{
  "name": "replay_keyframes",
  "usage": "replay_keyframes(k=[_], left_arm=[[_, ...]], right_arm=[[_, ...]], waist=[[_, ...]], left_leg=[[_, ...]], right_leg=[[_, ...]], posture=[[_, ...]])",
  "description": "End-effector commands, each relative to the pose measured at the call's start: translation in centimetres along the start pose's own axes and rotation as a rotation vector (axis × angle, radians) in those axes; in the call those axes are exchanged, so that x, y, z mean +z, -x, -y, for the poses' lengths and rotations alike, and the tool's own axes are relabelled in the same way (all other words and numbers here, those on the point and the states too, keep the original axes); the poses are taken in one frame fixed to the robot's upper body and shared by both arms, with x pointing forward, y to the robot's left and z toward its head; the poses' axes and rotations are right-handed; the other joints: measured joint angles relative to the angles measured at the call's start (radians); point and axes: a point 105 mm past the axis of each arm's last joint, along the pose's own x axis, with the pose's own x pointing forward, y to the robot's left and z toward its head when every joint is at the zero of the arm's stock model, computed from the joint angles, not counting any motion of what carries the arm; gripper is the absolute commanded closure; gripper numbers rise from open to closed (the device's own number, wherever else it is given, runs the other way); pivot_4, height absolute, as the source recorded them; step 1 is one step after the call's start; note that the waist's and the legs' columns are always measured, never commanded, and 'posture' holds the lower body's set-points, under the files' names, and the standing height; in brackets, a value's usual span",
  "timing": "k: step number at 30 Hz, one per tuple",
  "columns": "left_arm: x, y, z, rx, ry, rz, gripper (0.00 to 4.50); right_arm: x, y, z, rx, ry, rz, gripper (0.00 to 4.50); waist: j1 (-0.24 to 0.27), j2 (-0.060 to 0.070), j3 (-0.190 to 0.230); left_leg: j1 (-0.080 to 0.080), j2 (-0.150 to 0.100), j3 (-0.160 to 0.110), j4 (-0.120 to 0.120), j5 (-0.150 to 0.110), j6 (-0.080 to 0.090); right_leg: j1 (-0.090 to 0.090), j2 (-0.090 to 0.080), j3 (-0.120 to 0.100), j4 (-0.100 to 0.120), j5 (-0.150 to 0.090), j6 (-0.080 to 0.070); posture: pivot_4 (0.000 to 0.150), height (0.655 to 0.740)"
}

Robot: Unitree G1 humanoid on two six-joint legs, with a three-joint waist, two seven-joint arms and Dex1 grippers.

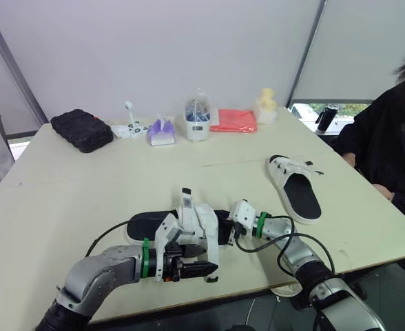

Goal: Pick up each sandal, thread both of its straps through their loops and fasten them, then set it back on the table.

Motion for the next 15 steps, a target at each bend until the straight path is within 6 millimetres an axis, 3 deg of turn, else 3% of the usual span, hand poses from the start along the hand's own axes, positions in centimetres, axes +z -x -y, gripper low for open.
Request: replay_keyframes(k=[1, 3, 6, 10, 15], left_arm=[[0.7, -1.0, 1.0, -0.055, -0.016, 0.007, 1.1], [0.7, -1.6, 0.5, -0.037, -0.019, 0.005, 1.33], [0.6, -2.0, 0.1, -0.028, -0.026, -0.003, 2.35], [0.5, -1.9, 0.2, -0.036, -0.027, -0.014, 4.44], [1.1, -1.8, -0.1, -0.022, -0.003, 0.002, 4.48]], right_arm=[[-7.4, 2.9, -4.7, 0.102, -0.161, -0.307, 4.5], [-7.4, 2.9, -4.7, 0.102, -0.161, -0.307, 4.5], [-7.4, 2.9, -4.8, 0.1, -0.161, -0.306, 4.5], [-7.4, 2.9, -4.7, 0.096, -0.161, -0.307, 4.5], [-7.4, 2.8, -4.6, 0.091, -0.163, -0.307, 4.5]], waist=[[0.001, 0.0, 0.0], [0.003, 0.001, 0.0], [0.003, 0.001, -0.001], [0.003, 0.002, -0.001], [0.003, 0.002, -0.001]], left_leg=[[0.0, 0.0, 0.0, 0.0, 0.0, 0.0], [0.0, 0.0, 0.0, 0.0, 0.0, 0.0], [0.0, 0.0, 0.0, 0.0, 0.0, 0.0], [0.0, 0.0, 0.0, 0.0, 0.0, 0.0], [0.0, 0.0, 0.0, 0.0, 0.0, 0.0]], right_leg=[[0.0, 0.0, 0.0, 0.0, 0.0, 0.0], [0.0, 0.0, 0.0, 0.0, 0.0, 0.0], [0.0, 0.0, 0.0, 0.0, 0.0, 0.0], [0.0, 0.0, 0.0, 0.0, 0.0, 0.0], [0.0, 0.0, 0.0, 0.0, 0.0, 0.0]], posture=[[0.15, 0.74], [0.15, 0.74], [0.15, 0.74], [0.15, 0.74], [0.15, 0.74]])
